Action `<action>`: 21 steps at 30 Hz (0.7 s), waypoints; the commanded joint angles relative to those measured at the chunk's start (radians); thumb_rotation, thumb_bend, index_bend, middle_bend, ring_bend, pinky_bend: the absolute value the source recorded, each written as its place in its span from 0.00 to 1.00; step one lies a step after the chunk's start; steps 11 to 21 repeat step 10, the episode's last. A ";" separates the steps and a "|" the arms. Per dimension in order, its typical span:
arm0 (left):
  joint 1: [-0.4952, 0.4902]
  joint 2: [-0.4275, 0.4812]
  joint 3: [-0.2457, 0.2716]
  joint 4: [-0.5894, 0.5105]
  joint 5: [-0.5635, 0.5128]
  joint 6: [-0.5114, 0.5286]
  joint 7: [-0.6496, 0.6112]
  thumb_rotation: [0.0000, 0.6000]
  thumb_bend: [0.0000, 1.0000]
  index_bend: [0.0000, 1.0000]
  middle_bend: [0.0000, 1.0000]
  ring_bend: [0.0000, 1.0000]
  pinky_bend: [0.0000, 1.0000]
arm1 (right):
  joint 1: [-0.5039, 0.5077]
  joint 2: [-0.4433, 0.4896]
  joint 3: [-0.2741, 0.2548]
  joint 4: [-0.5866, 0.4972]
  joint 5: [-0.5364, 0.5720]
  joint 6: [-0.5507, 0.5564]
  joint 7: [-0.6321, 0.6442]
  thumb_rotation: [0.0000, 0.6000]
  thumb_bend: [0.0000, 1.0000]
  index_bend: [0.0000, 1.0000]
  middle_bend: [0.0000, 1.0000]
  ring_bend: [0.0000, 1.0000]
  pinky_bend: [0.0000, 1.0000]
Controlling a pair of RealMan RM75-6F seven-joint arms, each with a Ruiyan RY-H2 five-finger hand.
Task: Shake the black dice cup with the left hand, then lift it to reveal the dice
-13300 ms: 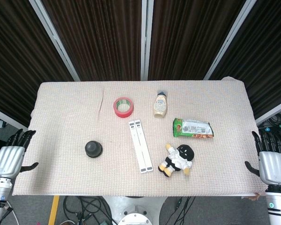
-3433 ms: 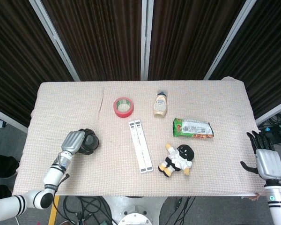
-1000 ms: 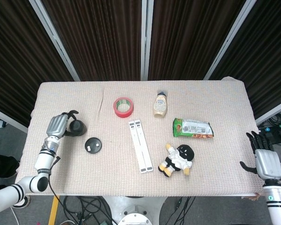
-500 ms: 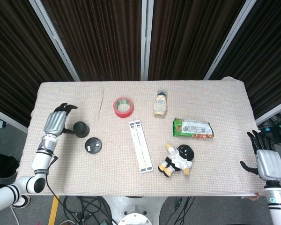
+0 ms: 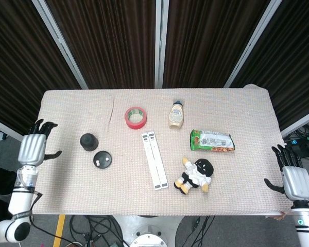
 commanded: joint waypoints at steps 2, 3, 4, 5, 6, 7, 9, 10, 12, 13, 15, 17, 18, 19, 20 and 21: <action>0.083 0.014 0.067 -0.051 0.074 0.103 0.005 1.00 0.09 0.21 0.17 0.08 0.15 | -0.004 -0.003 -0.004 -0.007 -0.012 0.012 0.000 1.00 0.10 0.00 0.00 0.00 0.00; 0.094 0.016 0.074 -0.058 0.081 0.113 0.001 1.00 0.09 0.21 0.17 0.08 0.15 | -0.006 -0.003 -0.005 -0.009 -0.015 0.016 -0.001 1.00 0.10 0.00 0.00 0.00 0.00; 0.108 0.021 0.083 -0.067 0.088 0.122 -0.003 1.00 0.09 0.21 0.17 0.08 0.15 | -0.008 -0.003 -0.005 -0.012 -0.018 0.022 -0.002 1.00 0.10 0.00 0.00 0.00 0.00; 0.116 0.026 0.089 -0.073 0.093 0.126 -0.004 1.00 0.09 0.21 0.17 0.08 0.15 | -0.010 -0.003 -0.005 -0.013 -0.020 0.026 -0.004 1.00 0.10 0.00 0.00 0.00 0.00; 0.125 0.032 0.096 -0.080 0.101 0.130 -0.004 1.00 0.08 0.21 0.17 0.08 0.15 | -0.011 -0.004 -0.005 -0.012 -0.022 0.030 -0.005 1.00 0.10 0.00 0.00 0.00 0.00; 0.130 0.037 0.102 -0.085 0.107 0.132 -0.003 1.00 0.08 0.21 0.17 0.08 0.15 | -0.011 -0.005 -0.005 -0.011 -0.022 0.031 -0.005 1.00 0.10 0.00 0.00 0.00 0.00; 0.141 0.050 0.111 -0.100 0.117 0.135 0.005 1.00 0.08 0.21 0.17 0.08 0.15 | -0.011 -0.008 -0.006 -0.008 -0.018 0.026 -0.005 1.00 0.10 0.00 0.00 0.00 0.00; 0.145 0.055 0.114 -0.107 0.122 0.137 0.010 1.00 0.08 0.21 0.17 0.08 0.15 | -0.011 -0.009 -0.006 -0.006 -0.017 0.023 -0.005 1.00 0.10 0.00 0.00 0.00 0.00; 0.145 0.055 0.114 -0.107 0.122 0.137 0.010 1.00 0.08 0.21 0.17 0.08 0.15 | -0.011 -0.009 -0.006 -0.006 -0.017 0.023 -0.005 1.00 0.10 0.00 0.00 0.00 0.00; 0.145 0.055 0.114 -0.107 0.122 0.137 0.010 1.00 0.08 0.21 0.17 0.08 0.15 | -0.011 -0.009 -0.006 -0.006 -0.017 0.023 -0.005 1.00 0.10 0.00 0.00 0.00 0.00; 0.145 0.055 0.114 -0.107 0.122 0.137 0.010 1.00 0.08 0.21 0.17 0.08 0.15 | -0.011 -0.009 -0.006 -0.006 -0.017 0.023 -0.005 1.00 0.10 0.00 0.00 0.00 0.00; 0.145 0.055 0.114 -0.107 0.122 0.137 0.010 1.00 0.08 0.21 0.17 0.08 0.15 | -0.011 -0.009 -0.006 -0.006 -0.017 0.023 -0.005 1.00 0.10 0.00 0.00 0.00 0.00; 0.145 0.055 0.114 -0.107 0.122 0.137 0.010 1.00 0.08 0.21 0.17 0.08 0.15 | -0.011 -0.009 -0.006 -0.006 -0.017 0.023 -0.005 1.00 0.10 0.00 0.00 0.00 0.00; 0.145 0.055 0.114 -0.107 0.122 0.137 0.010 1.00 0.08 0.21 0.17 0.08 0.15 | -0.011 -0.009 -0.006 -0.006 -0.017 0.023 -0.005 1.00 0.10 0.00 0.00 0.00 0.00; 0.145 0.055 0.114 -0.107 0.122 0.137 0.010 1.00 0.08 0.21 0.17 0.08 0.15 | -0.011 -0.009 -0.006 -0.006 -0.017 0.023 -0.005 1.00 0.10 0.00 0.00 0.00 0.00; 0.145 0.055 0.114 -0.107 0.122 0.137 0.010 1.00 0.08 0.21 0.17 0.08 0.15 | -0.011 -0.009 -0.006 -0.006 -0.017 0.023 -0.005 1.00 0.10 0.00 0.00 0.00 0.00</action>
